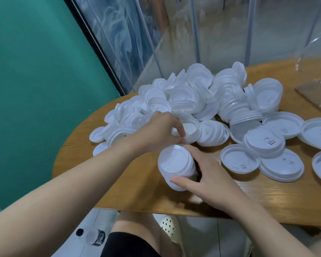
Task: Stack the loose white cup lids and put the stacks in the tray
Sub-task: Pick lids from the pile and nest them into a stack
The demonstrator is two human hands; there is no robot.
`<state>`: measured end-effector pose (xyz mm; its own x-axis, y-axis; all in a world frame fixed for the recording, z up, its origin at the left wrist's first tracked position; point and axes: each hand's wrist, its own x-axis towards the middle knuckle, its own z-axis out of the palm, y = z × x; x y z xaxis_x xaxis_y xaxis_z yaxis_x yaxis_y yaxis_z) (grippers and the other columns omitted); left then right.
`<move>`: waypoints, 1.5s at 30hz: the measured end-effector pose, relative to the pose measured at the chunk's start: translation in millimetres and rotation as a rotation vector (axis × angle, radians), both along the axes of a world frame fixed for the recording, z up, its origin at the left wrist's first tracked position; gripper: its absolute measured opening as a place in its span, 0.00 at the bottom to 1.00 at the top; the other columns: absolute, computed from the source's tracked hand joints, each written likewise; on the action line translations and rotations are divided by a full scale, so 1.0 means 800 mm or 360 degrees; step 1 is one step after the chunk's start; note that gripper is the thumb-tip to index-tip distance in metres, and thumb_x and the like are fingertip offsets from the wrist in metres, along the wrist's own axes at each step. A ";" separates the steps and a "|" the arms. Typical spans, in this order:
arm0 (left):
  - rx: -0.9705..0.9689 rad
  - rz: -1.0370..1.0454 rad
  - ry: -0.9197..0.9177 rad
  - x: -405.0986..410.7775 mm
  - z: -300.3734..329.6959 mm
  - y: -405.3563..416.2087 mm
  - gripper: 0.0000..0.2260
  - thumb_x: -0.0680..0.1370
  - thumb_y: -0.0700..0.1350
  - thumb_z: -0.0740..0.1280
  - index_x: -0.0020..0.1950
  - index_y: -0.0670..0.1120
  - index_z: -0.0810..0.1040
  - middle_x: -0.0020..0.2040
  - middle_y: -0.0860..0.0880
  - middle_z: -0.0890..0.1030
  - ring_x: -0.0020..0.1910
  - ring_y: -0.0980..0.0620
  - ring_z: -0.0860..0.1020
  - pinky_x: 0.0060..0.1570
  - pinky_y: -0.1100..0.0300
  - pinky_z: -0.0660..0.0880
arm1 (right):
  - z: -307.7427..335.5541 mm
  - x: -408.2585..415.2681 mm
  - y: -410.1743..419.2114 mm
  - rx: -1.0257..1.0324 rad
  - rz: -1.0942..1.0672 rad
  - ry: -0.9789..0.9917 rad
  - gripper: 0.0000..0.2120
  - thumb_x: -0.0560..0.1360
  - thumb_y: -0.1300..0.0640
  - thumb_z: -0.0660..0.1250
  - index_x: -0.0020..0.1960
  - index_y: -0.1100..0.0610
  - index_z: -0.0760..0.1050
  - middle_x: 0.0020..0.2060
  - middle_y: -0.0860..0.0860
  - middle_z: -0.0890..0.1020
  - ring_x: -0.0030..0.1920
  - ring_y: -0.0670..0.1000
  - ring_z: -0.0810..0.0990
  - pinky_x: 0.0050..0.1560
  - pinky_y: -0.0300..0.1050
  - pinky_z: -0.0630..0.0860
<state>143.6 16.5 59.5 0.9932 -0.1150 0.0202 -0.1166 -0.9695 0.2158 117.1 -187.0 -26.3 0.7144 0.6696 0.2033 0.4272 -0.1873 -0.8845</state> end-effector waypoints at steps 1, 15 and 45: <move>0.0038 0.0007 -0.0017 0.001 0.000 0.000 0.04 0.74 0.54 0.78 0.44 0.56 0.85 0.46 0.61 0.81 0.53 0.50 0.76 0.62 0.51 0.71 | 0.000 0.000 0.000 0.0000 0.0002 0.0000 0.31 0.70 0.36 0.75 0.69 0.31 0.66 0.61 0.31 0.78 0.64 0.37 0.76 0.65 0.47 0.75; -0.0018 0.0055 -0.0160 -0.019 0.003 0.015 0.05 0.77 0.51 0.75 0.44 0.53 0.80 0.42 0.60 0.81 0.48 0.60 0.75 0.64 0.60 0.63 | 0.005 -0.001 0.000 -0.0018 -0.0009 -0.0001 0.29 0.71 0.40 0.76 0.67 0.32 0.68 0.61 0.31 0.78 0.63 0.38 0.76 0.64 0.48 0.75; -0.0556 0.0232 -0.0650 -0.098 0.052 0.016 0.11 0.74 0.42 0.79 0.51 0.50 0.80 0.41 0.56 0.84 0.44 0.56 0.82 0.47 0.66 0.75 | 0.003 -0.001 0.000 -0.0001 -0.0011 0.0052 0.30 0.70 0.38 0.77 0.67 0.31 0.68 0.60 0.31 0.78 0.63 0.36 0.75 0.63 0.43 0.74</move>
<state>65.0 29.1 101.3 0.9017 0.1058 0.4192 -0.1282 -0.8606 0.4929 115.9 -186.7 -23.7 0.7252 0.6649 0.1791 0.3966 -0.1906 -0.8980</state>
